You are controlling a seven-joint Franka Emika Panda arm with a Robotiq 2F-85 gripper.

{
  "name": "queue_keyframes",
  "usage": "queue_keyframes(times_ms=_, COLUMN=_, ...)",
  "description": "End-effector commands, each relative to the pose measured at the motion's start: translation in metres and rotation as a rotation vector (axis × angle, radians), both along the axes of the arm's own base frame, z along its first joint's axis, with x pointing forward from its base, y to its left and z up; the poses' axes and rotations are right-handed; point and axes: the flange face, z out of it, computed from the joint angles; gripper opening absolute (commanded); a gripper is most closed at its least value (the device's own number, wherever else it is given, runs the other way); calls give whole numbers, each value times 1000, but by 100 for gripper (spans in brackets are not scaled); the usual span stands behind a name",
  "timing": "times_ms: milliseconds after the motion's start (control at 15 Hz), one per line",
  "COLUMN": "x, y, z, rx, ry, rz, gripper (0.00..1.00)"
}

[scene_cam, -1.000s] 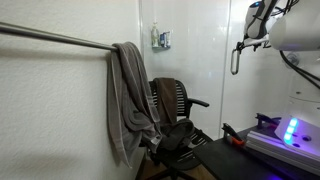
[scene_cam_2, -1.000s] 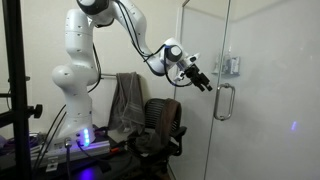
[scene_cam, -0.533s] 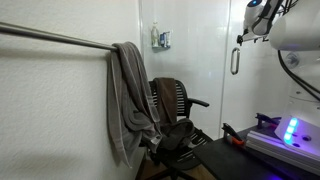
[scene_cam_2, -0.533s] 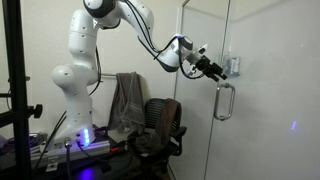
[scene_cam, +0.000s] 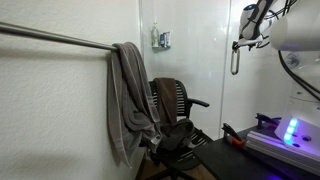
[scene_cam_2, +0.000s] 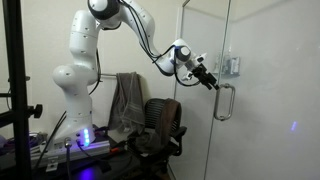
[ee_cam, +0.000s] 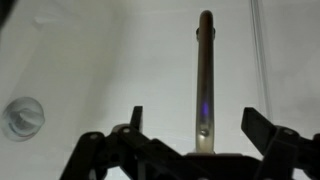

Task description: Open the shower door

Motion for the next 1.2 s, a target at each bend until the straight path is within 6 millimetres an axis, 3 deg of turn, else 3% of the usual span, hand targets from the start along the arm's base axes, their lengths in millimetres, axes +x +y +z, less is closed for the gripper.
queue_keyframes(times_ms=0, x=0, y=1, z=0, rx=1, ry=1, rz=0, gripper=100)
queue_keyframes(times_ms=333, x=26, y=0, z=-18, rx=54, ry=11, rz=-53, gripper=100)
queue_keyframes(times_ms=400, x=13, y=2, z=-14, rx=40, ry=9, rz=-38, gripper=100)
queue_keyframes(times_ms=667, x=16, y=4, z=-15, rx=42, ry=6, rz=-36, gripper=100)
queue_keyframes(times_ms=800, x=29, y=-6, z=-21, rx=36, ry=19, rz=-103, gripper=100)
queue_keyframes(times_ms=1067, x=48, y=10, z=-23, rx=77, ry=0, rz=-170, gripper=100)
queue_keyframes(times_ms=1133, x=36, y=6, z=-23, rx=77, ry=-1, rz=-140, gripper=100)
